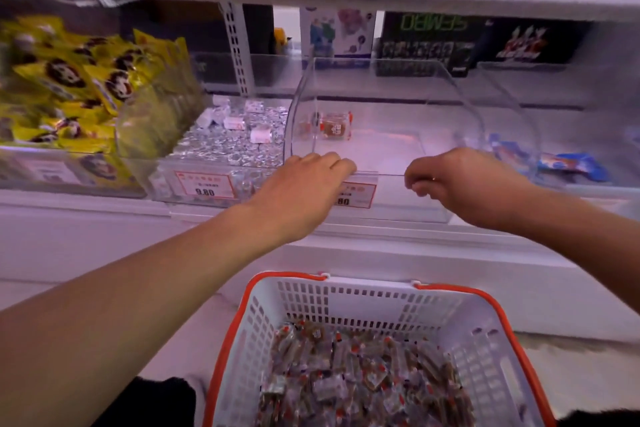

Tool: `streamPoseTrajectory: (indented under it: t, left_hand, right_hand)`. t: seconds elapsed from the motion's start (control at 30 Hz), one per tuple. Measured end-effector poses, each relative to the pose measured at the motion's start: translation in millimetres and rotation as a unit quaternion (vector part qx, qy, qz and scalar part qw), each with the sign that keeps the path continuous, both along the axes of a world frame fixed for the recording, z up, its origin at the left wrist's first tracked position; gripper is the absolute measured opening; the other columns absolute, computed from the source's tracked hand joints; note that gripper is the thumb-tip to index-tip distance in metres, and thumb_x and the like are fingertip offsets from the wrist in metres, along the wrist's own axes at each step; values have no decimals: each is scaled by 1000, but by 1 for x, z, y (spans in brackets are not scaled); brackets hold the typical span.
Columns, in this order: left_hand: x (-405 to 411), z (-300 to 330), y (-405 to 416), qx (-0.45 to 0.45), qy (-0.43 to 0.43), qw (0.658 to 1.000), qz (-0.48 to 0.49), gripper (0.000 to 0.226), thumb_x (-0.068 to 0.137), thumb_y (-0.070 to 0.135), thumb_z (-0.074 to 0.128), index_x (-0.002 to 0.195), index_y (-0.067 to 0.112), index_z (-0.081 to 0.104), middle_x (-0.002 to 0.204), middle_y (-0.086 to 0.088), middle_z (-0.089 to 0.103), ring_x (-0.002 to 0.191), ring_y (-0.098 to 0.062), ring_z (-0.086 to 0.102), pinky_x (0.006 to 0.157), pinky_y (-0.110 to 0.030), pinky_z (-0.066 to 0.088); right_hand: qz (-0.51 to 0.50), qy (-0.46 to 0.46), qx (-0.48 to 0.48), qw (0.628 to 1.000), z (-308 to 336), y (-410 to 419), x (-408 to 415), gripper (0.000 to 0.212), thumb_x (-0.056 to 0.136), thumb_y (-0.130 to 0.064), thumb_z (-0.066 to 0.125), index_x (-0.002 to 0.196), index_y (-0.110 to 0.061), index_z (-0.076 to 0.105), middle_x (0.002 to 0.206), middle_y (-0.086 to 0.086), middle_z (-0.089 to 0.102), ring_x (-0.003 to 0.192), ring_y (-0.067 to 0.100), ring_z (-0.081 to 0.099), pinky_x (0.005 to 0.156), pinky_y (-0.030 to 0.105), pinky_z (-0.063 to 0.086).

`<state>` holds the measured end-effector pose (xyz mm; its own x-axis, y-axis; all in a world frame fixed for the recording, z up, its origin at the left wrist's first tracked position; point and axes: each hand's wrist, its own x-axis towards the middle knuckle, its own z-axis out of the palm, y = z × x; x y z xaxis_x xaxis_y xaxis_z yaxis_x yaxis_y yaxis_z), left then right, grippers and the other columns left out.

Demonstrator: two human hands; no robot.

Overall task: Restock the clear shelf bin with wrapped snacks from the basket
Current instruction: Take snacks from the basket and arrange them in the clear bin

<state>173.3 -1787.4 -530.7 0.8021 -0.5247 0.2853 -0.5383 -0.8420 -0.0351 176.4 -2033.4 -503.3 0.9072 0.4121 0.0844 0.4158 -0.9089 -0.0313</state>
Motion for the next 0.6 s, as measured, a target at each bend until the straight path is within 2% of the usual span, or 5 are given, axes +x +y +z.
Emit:
streamPoseTrajectory:
  t: [0.13, 0.3, 0.43, 0.6]
  left_hand:
    - [10, 15, 2, -54, 19, 998, -3, 36, 98, 9, 56, 128, 27, 56, 123, 4, 64, 102, -22, 62, 84, -39, 54]
    - [-8, 31, 8, -90, 32, 995, -27, 27, 102, 22, 51, 128, 28, 56, 123, 7, 63, 103, -18, 60, 88, -40, 53]
    - [-43, 34, 9, -100, 48, 993, -45, 27, 101, 25, 51, 127, 29, 56, 121, 10, 63, 100, -10, 58, 89, -36, 53]
    - [-69, 29, 12, -76, 57, 995, -40, 30, 101, 20, 54, 128, 31, 54, 122, 10, 63, 103, -15, 61, 85, -41, 54]
  right_hand:
    - [7, -34, 38, 999, 4, -4, 0, 8, 96, -29, 56, 94, -35, 61, 81, -13, 67, 70, 14, 59, 63, 29, 47]
    - [22, -22, 102, 994, 19, -4, -20, 10, 94, -24, 58, 92, -32, 63, 78, -14, 68, 72, 13, 63, 71, 38, 55]
    - [40, 7, 81, 996, 28, -4, -49, 9, 94, -26, 58, 91, -33, 63, 78, -15, 67, 73, 7, 62, 74, 37, 55]
    - [44, 31, 36, 998, 32, -1, -77, 11, 94, -29, 58, 87, -37, 57, 82, -11, 66, 76, 14, 62, 74, 38, 54]
